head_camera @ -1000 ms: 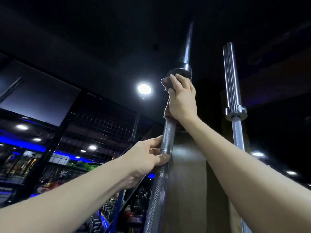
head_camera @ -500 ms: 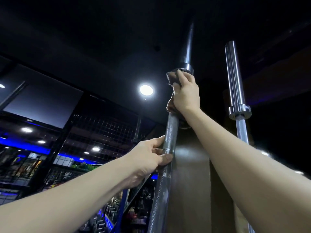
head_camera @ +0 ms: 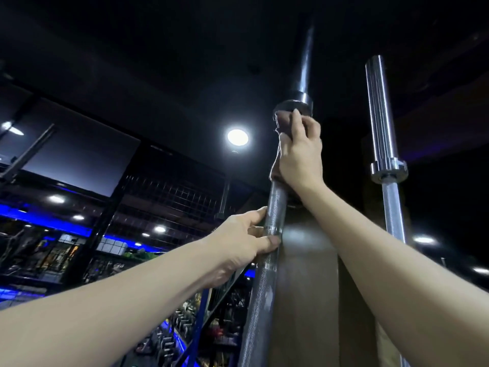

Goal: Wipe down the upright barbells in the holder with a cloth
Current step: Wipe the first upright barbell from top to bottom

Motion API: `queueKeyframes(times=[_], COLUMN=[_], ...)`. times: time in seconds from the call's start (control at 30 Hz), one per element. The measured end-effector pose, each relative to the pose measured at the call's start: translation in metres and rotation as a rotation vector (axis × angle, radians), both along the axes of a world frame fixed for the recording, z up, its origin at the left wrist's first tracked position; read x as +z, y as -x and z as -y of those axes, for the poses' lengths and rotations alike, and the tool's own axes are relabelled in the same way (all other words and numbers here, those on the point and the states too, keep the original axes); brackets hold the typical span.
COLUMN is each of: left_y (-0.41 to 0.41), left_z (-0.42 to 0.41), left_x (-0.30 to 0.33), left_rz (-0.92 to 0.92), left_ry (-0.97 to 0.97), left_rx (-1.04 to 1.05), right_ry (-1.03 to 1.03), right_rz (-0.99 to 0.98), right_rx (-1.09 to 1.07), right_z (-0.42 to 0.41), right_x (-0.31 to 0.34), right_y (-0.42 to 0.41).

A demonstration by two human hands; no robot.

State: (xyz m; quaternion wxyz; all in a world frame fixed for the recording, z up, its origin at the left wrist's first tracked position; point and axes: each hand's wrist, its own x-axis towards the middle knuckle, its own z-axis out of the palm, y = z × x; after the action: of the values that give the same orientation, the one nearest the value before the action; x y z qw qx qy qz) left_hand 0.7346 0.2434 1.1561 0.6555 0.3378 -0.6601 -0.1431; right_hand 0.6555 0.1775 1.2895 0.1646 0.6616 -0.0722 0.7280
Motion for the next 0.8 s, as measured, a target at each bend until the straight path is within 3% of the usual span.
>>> queueKeyframes(times=[0.17, 0.3, 0.4, 0.53, 0.67, 0.8], left_y=[-0.006, -0.007, -0.008, -0.008, -0.007, -0.007], left_z=[0.000, 0.001, 0.002, 0.000, -0.005, -0.003], left_x=[-0.003, -0.001, -0.001, -0.003, -0.006, -0.005], left_rz=[0.034, -0.003, -0.010, -0.038, -0.005, -0.040], left_ry=[-0.033, -0.070, -0.075, -0.062, -0.037, -0.049], left_rx=[-0.011, -0.019, -0.022, -0.013, 0.005, 0.015], right_ry=[0.089, 0.055, 0.012, 0.073, 0.109, 0.055], right_rz=[-0.118, -0.114, -0.063, -0.002, -0.071, -0.099], right_rx=[-0.016, -0.132, -0.099, 0.074, 0.097, 0.060], right_z=[0.008, 0.001, 0.001, 0.009, 0.014, 0.011], right_x=[-0.071, -0.025, 0.004, -0.031, -0.080, -0.029], right_y=[0.003, 0.004, -0.001, -0.009, -0.008, -0.005])
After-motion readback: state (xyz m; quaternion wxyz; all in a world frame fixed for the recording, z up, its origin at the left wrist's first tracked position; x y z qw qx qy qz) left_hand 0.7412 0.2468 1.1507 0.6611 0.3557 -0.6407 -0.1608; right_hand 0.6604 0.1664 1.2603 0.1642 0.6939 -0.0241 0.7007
